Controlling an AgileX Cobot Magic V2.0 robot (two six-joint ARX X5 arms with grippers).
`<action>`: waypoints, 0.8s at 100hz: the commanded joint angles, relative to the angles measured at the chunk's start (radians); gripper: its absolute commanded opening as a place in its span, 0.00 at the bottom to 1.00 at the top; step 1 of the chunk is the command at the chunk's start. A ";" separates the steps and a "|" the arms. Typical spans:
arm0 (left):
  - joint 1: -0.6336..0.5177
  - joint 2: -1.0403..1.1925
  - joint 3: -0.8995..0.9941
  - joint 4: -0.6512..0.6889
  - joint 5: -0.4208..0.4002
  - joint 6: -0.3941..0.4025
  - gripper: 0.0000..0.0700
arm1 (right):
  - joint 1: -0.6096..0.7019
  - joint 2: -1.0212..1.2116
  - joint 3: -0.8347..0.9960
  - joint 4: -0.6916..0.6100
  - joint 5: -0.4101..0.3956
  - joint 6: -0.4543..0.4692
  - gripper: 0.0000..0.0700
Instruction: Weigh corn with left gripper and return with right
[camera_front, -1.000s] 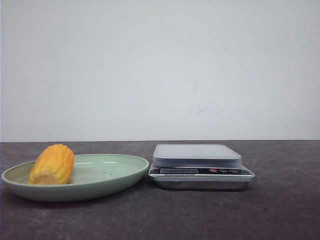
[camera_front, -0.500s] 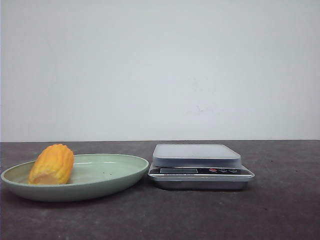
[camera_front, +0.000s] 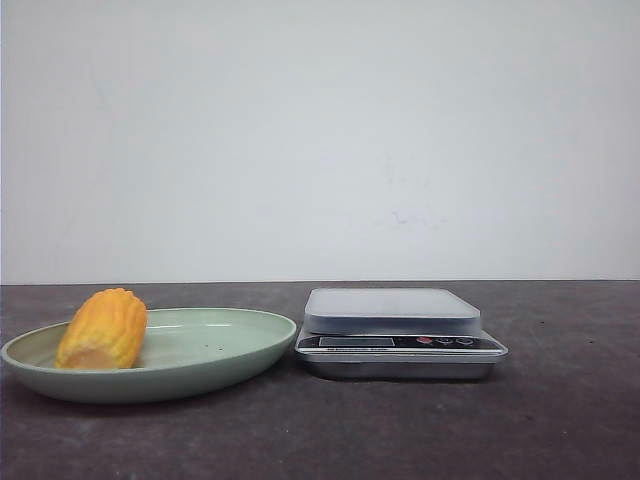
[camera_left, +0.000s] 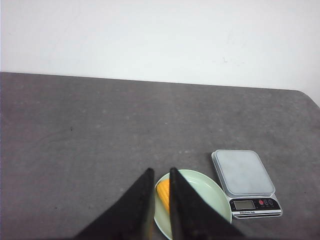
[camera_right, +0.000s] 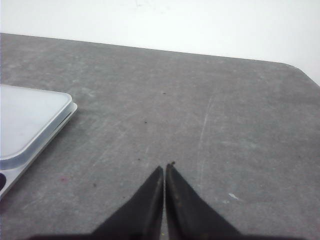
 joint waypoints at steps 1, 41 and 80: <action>-0.004 0.006 0.020 0.000 -0.005 -0.005 0.02 | 0.004 0.000 -0.002 0.010 0.002 0.009 0.01; 0.096 0.017 0.018 0.001 -0.004 -0.005 0.02 | 0.001 0.000 -0.002 0.010 0.002 0.009 0.01; 0.282 0.003 0.018 0.000 -0.005 -0.005 0.02 | 0.001 0.000 -0.002 0.010 0.002 0.009 0.01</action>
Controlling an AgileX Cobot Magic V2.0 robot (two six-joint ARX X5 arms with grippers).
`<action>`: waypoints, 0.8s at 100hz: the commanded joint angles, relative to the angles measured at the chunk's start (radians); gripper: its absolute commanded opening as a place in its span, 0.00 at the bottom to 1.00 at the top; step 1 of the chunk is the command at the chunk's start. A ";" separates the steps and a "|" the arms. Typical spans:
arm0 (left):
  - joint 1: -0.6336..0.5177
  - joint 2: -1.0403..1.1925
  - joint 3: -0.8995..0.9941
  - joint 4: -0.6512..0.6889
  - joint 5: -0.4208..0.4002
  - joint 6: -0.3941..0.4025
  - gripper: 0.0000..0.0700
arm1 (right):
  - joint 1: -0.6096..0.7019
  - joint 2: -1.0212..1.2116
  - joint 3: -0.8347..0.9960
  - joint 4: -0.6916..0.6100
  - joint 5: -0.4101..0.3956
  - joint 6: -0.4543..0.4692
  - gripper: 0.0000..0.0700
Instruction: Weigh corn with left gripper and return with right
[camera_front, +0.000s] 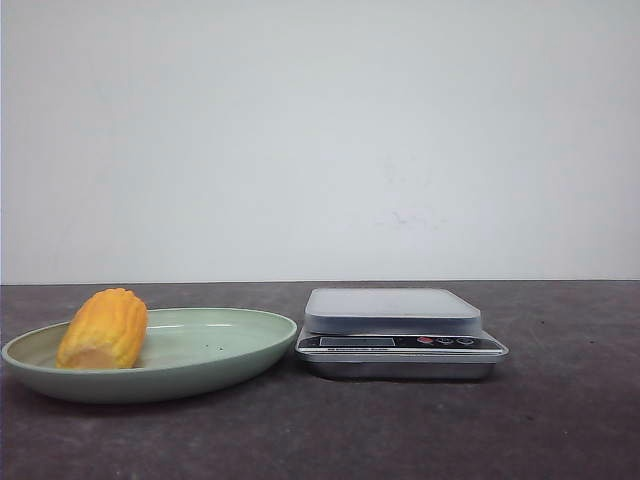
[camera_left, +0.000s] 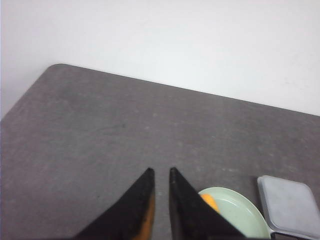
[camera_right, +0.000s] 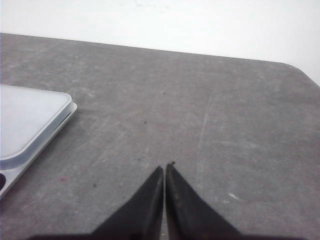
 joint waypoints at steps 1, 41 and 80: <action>0.015 -0.003 0.018 0.000 -0.005 -0.005 0.02 | 0.001 0.000 -0.002 0.010 0.000 0.009 0.01; 0.139 -0.039 -0.142 0.183 -0.003 0.106 0.02 | 0.001 0.000 -0.002 0.010 0.000 0.009 0.01; 0.273 -0.349 -0.988 0.968 0.272 0.121 0.02 | 0.001 0.000 -0.002 0.010 0.000 0.009 0.01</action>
